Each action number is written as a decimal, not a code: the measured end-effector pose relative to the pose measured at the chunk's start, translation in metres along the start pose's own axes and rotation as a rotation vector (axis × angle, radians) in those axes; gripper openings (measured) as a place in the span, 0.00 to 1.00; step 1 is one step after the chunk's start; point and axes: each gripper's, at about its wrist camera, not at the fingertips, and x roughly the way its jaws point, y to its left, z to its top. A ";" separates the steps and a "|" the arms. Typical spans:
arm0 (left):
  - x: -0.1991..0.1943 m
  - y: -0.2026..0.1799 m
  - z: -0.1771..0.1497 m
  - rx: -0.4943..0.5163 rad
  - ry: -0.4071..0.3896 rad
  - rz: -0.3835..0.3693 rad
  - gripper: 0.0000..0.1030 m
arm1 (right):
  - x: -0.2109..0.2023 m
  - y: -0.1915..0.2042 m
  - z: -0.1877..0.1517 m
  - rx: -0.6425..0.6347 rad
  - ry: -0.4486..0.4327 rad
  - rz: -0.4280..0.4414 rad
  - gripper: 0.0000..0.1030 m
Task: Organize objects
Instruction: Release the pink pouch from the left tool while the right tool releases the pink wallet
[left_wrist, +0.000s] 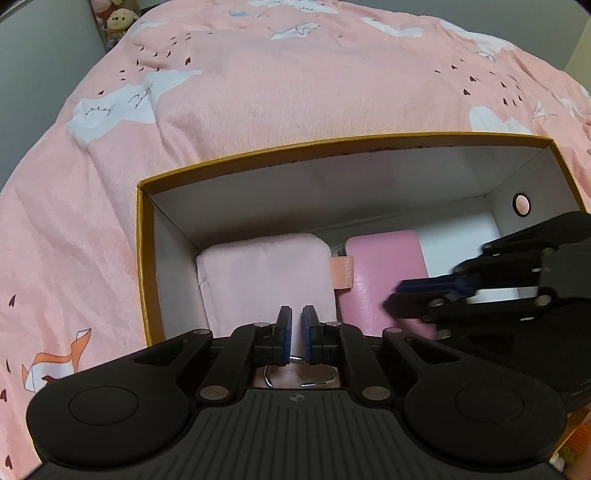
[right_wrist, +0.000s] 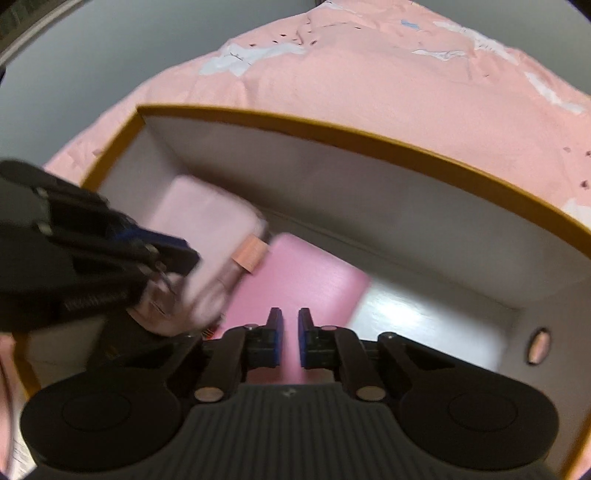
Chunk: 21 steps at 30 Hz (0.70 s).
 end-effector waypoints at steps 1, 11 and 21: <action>-0.001 0.000 0.000 0.004 -0.002 0.002 0.11 | 0.002 0.002 0.002 0.007 -0.001 0.016 0.07; 0.002 -0.004 0.003 0.040 -0.029 0.005 0.11 | -0.008 -0.003 -0.002 0.047 0.011 -0.109 0.30; 0.000 -0.004 0.003 0.047 -0.050 0.008 0.11 | 0.002 -0.032 -0.010 0.250 0.038 -0.003 0.34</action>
